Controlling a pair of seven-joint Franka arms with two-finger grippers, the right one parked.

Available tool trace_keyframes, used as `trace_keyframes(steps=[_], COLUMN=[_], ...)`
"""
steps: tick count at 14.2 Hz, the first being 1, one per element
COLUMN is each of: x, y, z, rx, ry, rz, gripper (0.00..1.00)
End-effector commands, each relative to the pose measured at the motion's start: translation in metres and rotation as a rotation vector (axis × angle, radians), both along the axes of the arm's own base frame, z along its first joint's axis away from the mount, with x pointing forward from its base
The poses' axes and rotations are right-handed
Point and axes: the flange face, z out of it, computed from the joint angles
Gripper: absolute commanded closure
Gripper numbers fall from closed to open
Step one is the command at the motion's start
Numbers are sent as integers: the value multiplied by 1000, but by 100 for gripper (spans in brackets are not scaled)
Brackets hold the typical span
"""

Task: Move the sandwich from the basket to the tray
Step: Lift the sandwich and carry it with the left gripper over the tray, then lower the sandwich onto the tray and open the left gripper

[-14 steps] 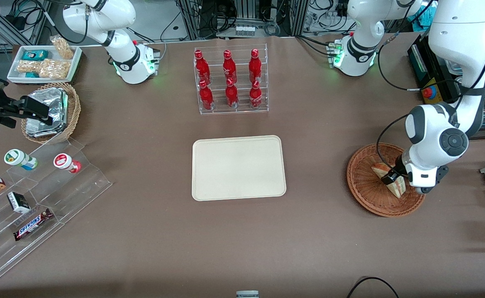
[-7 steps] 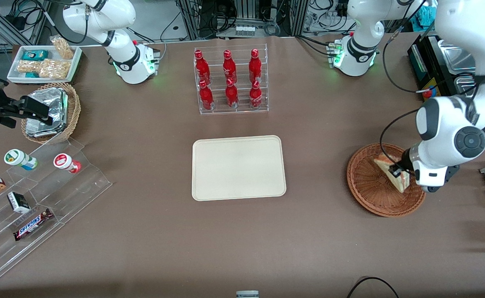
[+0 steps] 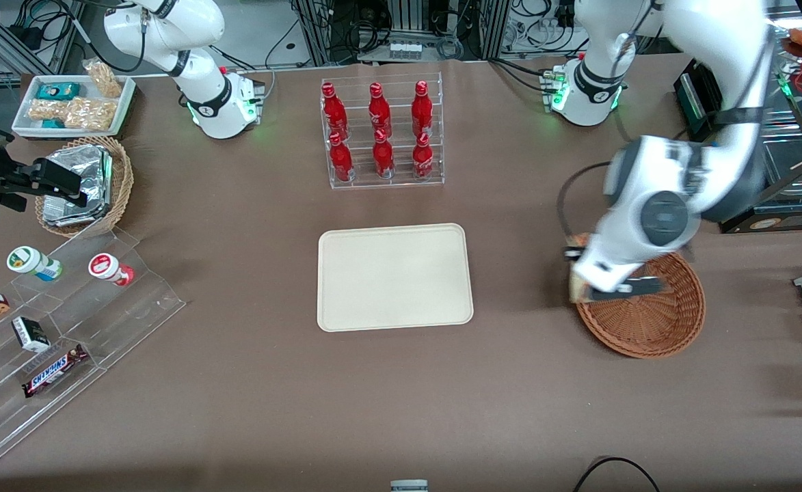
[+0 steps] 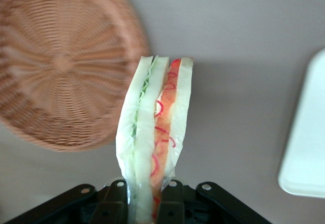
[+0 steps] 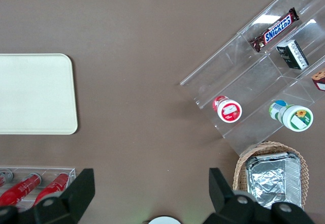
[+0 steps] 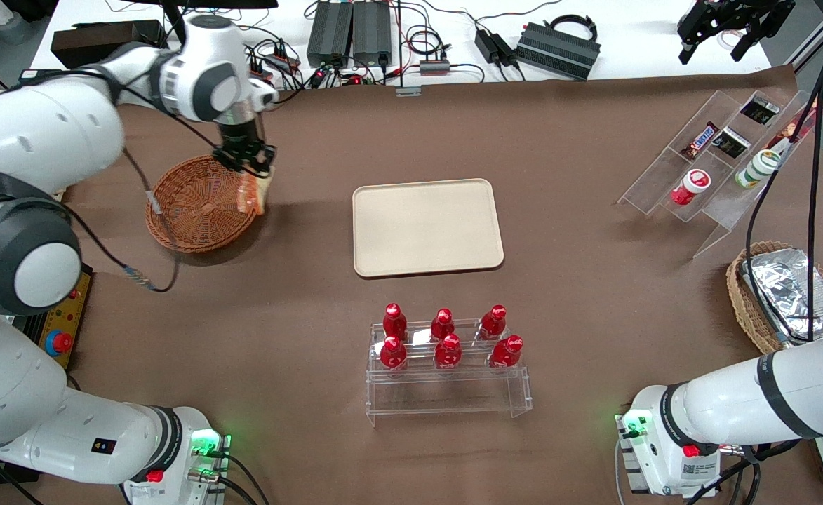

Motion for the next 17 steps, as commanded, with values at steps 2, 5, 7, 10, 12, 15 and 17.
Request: trace_keyframes(steps=[2, 5, 7, 10, 12, 15, 17], x=[-4, -31, -33, -47, -52, -58, -62], y=[-121, -210, -250, -296, -311, -322, -325], z=[-27, -54, -70, -93, -106, -123, -134], rx=[19, -46, -84, -141, -175, -187, -183], ry=[-39, -130, -179, -187, -196, -197, -185], rz=[-1, 16, 56, 86, 114, 118, 127], gripper=[91, 91, 91, 91, 91, 91, 81])
